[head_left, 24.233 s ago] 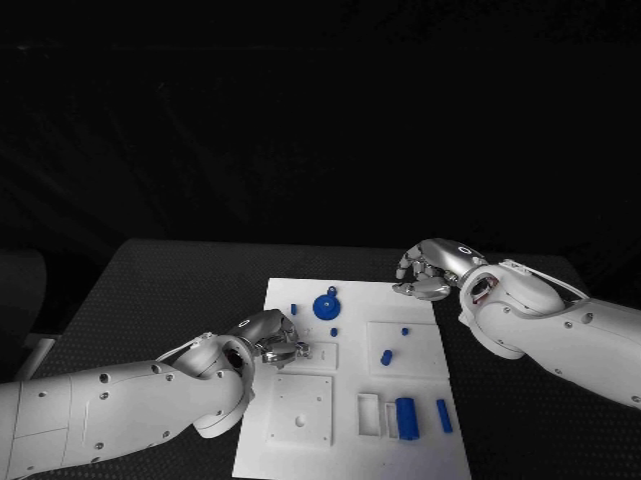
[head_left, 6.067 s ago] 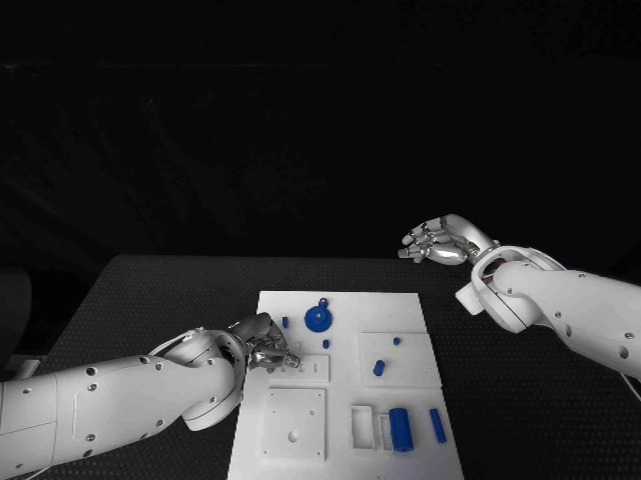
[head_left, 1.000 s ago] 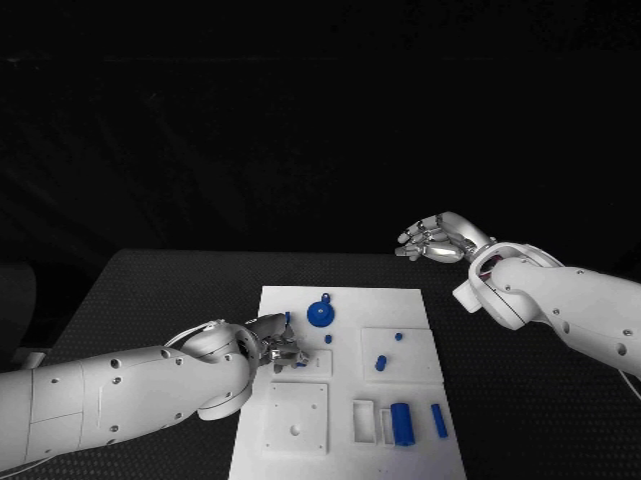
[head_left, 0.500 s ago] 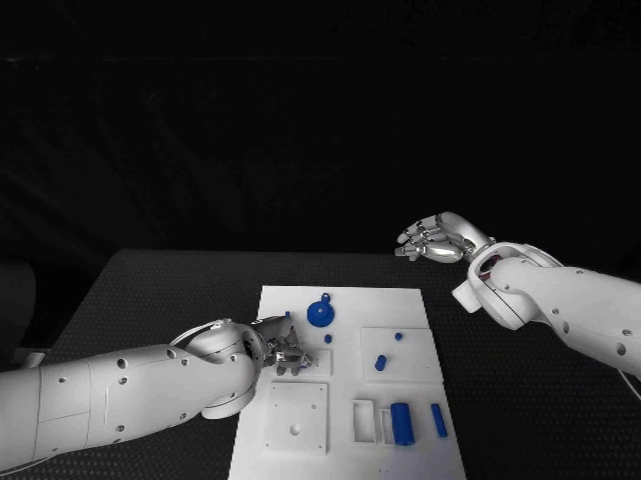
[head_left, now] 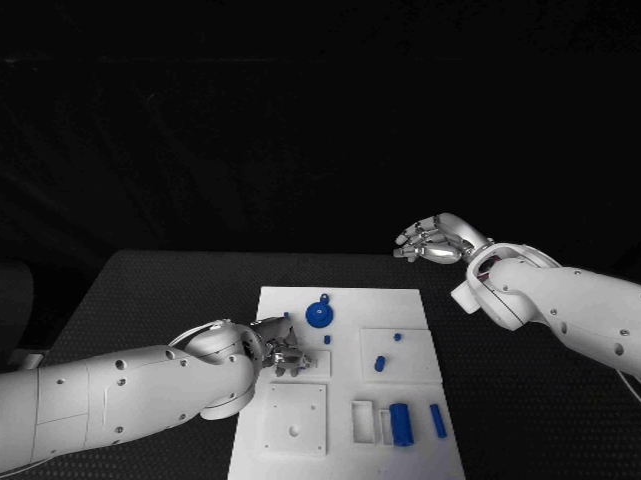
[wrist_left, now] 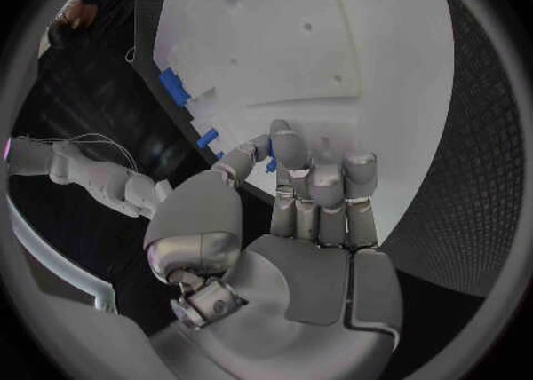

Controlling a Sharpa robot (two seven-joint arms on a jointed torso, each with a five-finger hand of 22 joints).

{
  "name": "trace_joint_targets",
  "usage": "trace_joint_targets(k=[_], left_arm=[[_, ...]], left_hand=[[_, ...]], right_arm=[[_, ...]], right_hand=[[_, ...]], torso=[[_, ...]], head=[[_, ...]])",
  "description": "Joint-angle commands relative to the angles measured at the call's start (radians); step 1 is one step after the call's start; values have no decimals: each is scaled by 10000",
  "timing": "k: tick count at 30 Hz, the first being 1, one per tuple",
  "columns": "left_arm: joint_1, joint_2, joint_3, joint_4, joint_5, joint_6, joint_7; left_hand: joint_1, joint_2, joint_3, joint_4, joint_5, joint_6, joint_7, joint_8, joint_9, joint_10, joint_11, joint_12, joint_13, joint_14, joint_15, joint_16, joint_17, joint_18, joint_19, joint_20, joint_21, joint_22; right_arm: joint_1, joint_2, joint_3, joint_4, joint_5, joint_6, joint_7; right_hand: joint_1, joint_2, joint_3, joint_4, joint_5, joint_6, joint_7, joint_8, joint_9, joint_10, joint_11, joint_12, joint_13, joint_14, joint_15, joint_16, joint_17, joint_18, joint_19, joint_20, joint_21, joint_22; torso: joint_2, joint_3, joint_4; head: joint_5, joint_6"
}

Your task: Assemble the parts on the task board

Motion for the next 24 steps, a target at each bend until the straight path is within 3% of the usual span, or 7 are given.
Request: trace_joint_targets(k=[1,6,7,11,13,18,24], left_arm=[[-19,3,-2,-61,64,-73,-122],[-14,11,39,-117,120,41,-120],[-12,15,42,-144,161,103,-127],[0,39,50,-258,241,348,-180],[3,41,53,-306,292,439,-201],[11,38,60,-360,325,286,-198],[11,46,69,-378,376,249,-177]], left_hand=[[175,-1,526,65,-272,-107,6,-66,-1,117,-304,-103,-44,656,-716,-85,-30,4,36,-1368,-16,10],[308,-191,561,445,-1059,-260,71,-178,-16,112,-239,-287,-159,597,-656,-216,-87,3,-22,-1353,-77,9],[385,-225,559,527,-1540,-336,105,-259,-44,133,-210,-332,-192,597,-632,-233,-93,7,-37,-1353,-88,14],[422,-367,488,823,-2238,-347,135,-380,-91,174,-175,-386,-235,587,-596,-252,-91,0,-70,-1341,-111,30],[427,-500,442,1001,-3017,-350,143,-432,-105,177,-179,-410,-249,573,-598,-261,-88,8,-92,-1343,-130,37],[439,-644,407,1233,-3393,-387,155,-508,-123,178,-171,-434,-262,555,-593,-270,-82,13,-113,-1343,-155,45],[406,-749,369,1385,-3489,-392,158,-533,-124,181,-171,-441,-264,558,-594,-270,-78,15,-110,-1344,-165,46]], right_arm=[[-6,-4,0,14,-47,144,104],[-8,-2,-1,25,-49,139,104],[-9,-3,-2,31,-50,143,104],[-10,-8,-3,46,-50,147,100],[-10,-8,-4,47,-50,148,99],[-10,-21,-5,53,-50,148,96],[-11,-30,-7,50,-50,158,91]], right_hand=[[61,17,-20,-9,60,10,-27,61,-18,73,-6,-37,-18,6,68,-39,12,-98,-40,-2,-71,11],[54,18,-24,-4,63,8,-26,61,-21,70,-3,-41,-30,-1,71,-48,14,-100,-48,3,-79,12],[53,19,-25,-3,64,7,-25,60,-22,68,-2,-43,-34,-4,73,-51,14,-101,-51,4,-82,12],[50,16,-29,-3,64,4,-24,59,-26,63,1,-47,-44,-11,76,-59,16,-102,-59,6,-89,14],[48,15,-31,-2,64,3,-23,59,-27,61,2,-49,-49,-14,78,-62,17,-102,-62,7,-92,14],[47,8,-36,-4,66,-5,-20,55,-33,55,7,-54,-65,-26,85,-76,19,-103,-76,11,-105,16],[43,1,-42,-3,67,-13,-16,52,-39,47,12,-61,-84,-39,93,-91,23,-106,-92,16,-120,18]], torso=[[-8,-4,10],[-2,-6,11],[-2,-5,9],[-4,3,7],[-3,4,7],[-7,5,4],[-5,4,4]], head=[[-20,-4],[-23,-4],[-21,0],[-15,-10],[-11,-14],[-10,-31],[-8,-33]])
